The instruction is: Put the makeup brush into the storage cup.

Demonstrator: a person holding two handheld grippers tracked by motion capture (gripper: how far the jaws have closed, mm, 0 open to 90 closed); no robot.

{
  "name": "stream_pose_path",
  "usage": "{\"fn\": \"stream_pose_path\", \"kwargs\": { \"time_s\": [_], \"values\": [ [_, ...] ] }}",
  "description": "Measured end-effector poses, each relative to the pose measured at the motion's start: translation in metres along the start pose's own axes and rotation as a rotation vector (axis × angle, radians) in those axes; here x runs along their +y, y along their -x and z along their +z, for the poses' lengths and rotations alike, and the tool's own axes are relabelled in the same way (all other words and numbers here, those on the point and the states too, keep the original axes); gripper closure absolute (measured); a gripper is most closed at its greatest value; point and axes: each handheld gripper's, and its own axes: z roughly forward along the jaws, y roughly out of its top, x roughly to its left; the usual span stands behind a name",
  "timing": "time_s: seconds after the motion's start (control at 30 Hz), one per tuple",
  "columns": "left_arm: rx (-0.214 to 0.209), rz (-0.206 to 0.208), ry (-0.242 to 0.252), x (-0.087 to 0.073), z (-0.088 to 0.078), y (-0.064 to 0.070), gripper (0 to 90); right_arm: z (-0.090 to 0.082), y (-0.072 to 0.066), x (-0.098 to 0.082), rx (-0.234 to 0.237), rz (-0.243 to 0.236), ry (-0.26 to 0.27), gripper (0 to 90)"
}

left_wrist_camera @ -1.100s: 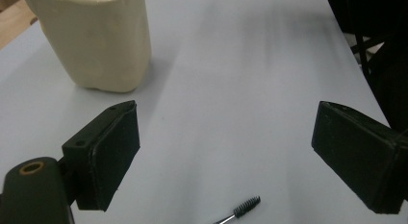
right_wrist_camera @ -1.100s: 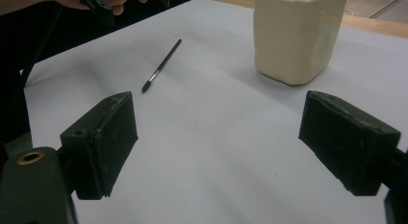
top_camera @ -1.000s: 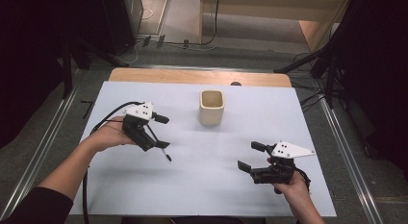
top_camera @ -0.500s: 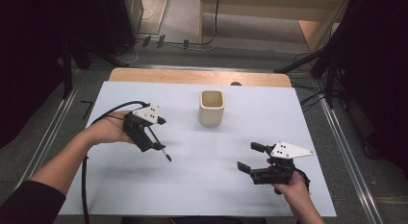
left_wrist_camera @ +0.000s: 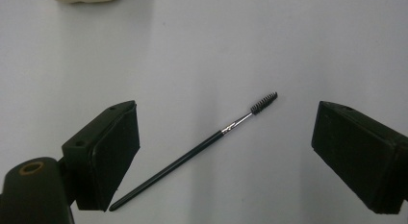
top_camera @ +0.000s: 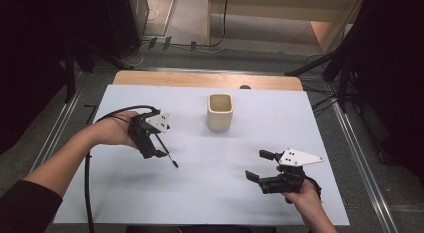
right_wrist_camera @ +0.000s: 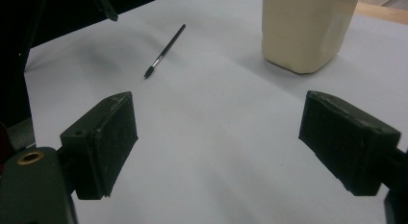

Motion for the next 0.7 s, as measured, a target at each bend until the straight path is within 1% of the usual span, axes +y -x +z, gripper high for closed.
{"fn": "stream_pose_path", "kwargs": {
  "time_s": [0.1,0.13,0.17,0.23,0.3,0.43,0.47,0.5,0.57,0.7],
  "values": [
    [-0.006,0.044,-0.066,0.002,0.001,-0.001,9.7,0.001,0.000,0.000,0.000,-0.010,-0.008,14.1],
    [-0.002,0.048,-0.079,0.003,0.001,-0.002,9.7,0.001,-0.001,0.000,0.002,-0.010,-0.010,14.1],
    [-0.003,0.044,-0.082,0.003,0.001,-0.004,9.7,0.001,-0.001,0.000,0.001,-0.012,-0.011,14.1],
    [-0.007,0.049,-0.066,0.003,0.002,-0.006,9.7,0.002,-0.001,0.000,0.002,-0.011,-0.014,14.1],
    [-0.024,0.057,-0.047,0.002,0.002,-0.007,9.7,0.002,-0.002,0.000,0.001,-0.010,-0.019,14.1],
    [-0.057,0.115,-0.016,-0.002,0.004,-0.010,9.7,0.002,-0.002,-0.001,-0.004,-0.015,-0.025,14.1],
    [-0.071,0.145,-0.003,-0.004,0.004,-0.011,9.6,0.002,-0.002,-0.001,-0.004,-0.015,-0.025,14.0],
    [-0.070,0.158,0.007,-0.004,0.005,-0.011,9.7,0.002,-0.002,-0.001,-0.003,-0.016,-0.025,14.1],
    [-0.085,0.185,0.029,-0.006,0.007,-0.012,9.7,0.001,-0.003,-0.001,0.000,-0.018,-0.021,14.1],
    [-0.094,0.245,0.051,-0.005,0.009,-0.014,9.7,0.002,-0.002,-0.001,0.001,-0.019,-0.023,14.1]
  ]
}}
